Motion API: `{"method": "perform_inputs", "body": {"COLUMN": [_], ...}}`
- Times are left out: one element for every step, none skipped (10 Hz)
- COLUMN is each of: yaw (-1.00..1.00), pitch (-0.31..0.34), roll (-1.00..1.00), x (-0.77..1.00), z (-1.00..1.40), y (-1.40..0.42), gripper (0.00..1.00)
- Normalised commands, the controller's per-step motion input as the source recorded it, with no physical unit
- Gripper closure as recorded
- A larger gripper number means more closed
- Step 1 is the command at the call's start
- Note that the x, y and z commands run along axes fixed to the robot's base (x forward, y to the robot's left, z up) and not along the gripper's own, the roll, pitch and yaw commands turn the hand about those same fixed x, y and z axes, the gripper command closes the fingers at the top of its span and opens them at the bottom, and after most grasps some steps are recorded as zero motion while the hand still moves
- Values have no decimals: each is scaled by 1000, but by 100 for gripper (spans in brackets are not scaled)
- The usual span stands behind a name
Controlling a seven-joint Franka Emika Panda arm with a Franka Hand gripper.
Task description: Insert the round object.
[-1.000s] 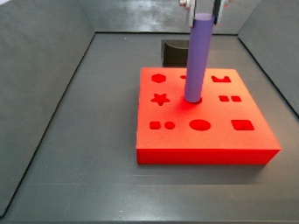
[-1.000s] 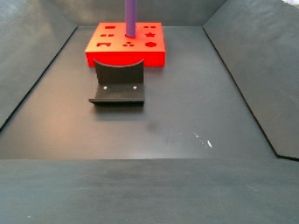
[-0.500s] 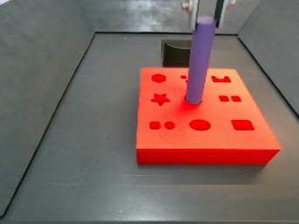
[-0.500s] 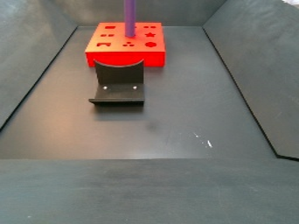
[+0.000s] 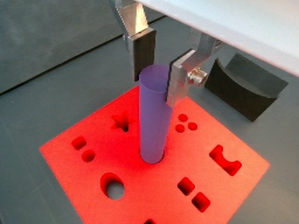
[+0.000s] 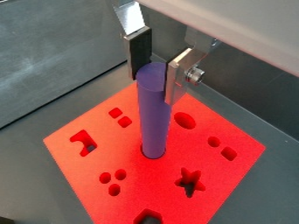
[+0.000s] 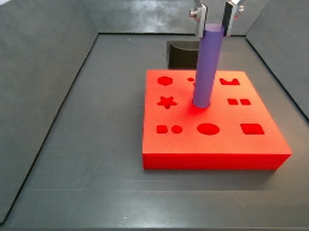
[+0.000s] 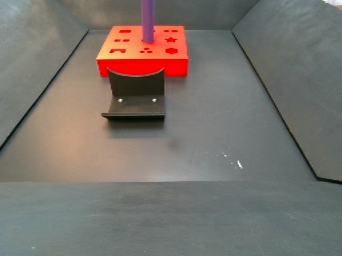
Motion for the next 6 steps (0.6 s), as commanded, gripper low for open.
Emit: {"method": "perform_inputs", "body": {"yaw": [-317,-323,-243,-226,-183,-143], "pitch": [0,-11,-37,-43,-34,0], "roll": [150,140,166,227,203,47], "x": [0,-103,-106,-40,-80,0], "z": [-489,-486,-506,-577,-489,-280], "y": [0,0,-86,-163,-154,-3], "gripper": [100,100,100,100,100,100]}}
